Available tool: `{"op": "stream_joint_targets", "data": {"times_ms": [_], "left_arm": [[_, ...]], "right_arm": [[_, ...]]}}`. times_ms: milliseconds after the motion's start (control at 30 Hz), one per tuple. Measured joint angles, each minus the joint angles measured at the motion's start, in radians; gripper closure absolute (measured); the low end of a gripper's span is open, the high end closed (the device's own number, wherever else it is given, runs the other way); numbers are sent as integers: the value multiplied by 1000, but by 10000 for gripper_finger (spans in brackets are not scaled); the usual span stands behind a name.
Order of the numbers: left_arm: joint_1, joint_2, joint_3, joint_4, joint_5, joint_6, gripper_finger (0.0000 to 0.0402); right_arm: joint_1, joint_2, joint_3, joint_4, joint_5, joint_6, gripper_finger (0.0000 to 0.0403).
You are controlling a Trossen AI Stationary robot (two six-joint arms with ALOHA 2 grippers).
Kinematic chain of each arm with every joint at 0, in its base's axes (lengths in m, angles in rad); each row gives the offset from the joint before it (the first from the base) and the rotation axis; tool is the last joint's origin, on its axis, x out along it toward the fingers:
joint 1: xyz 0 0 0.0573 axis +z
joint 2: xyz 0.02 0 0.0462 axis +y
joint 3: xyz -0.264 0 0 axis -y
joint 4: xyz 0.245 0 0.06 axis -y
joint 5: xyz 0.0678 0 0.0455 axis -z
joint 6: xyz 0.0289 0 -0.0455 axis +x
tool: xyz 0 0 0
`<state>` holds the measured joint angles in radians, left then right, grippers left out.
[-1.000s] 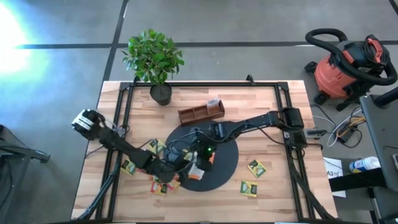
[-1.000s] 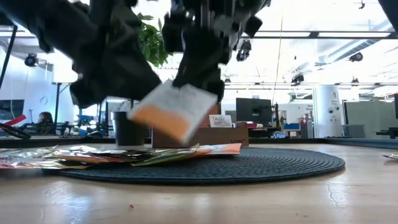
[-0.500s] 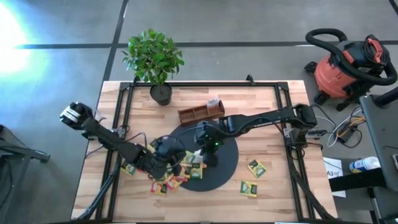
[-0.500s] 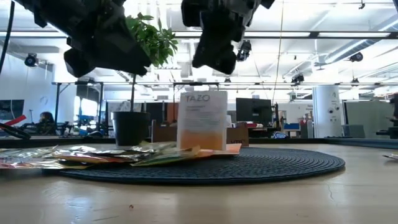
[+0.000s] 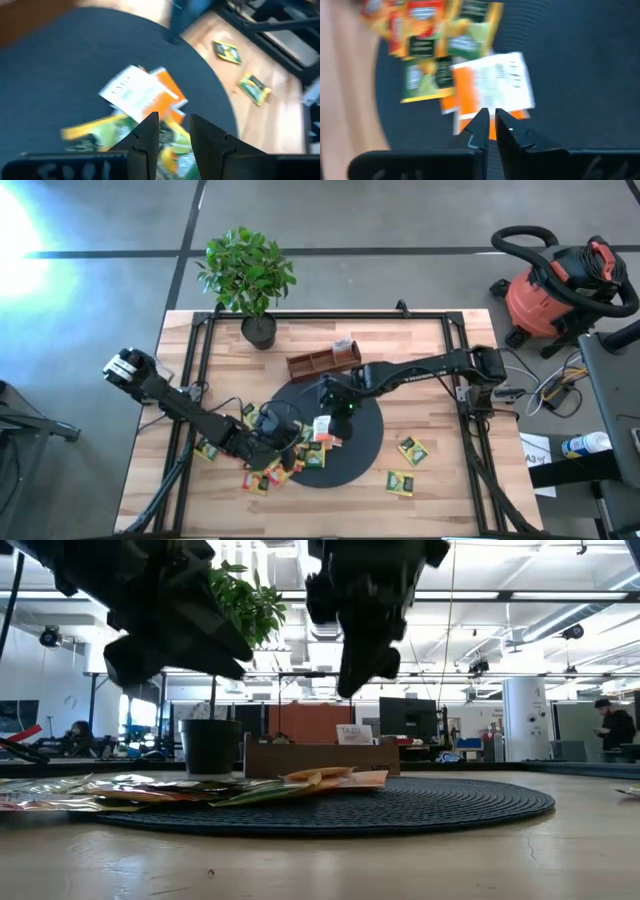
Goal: Pick & Place Tea
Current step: Put the white tea bag into the right slot of the wooden organizer
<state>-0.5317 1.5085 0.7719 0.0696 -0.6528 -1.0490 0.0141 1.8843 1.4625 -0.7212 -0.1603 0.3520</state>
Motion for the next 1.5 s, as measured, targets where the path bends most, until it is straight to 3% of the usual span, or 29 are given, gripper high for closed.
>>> {"op": "stream_joint_targets", "data": {"times_ms": [100,300,467,1000,1500], "left_arm": [[13,51,0,105,31,26,319],[71,131,1,196,87,53,319],[104,192,1,212,155,54,319],[188,341,3,335,234,49,319],[212,343,4,330,248,69,319]], "right_arm": [[-58,0,-36,10,-41,74,332],[-160,0,-198,195,-268,300,254],[-158,0,-293,380,-297,439,219],[-121,0,-368,493,-276,506,225],[-146,0,-378,618,-229,590,225]]}}
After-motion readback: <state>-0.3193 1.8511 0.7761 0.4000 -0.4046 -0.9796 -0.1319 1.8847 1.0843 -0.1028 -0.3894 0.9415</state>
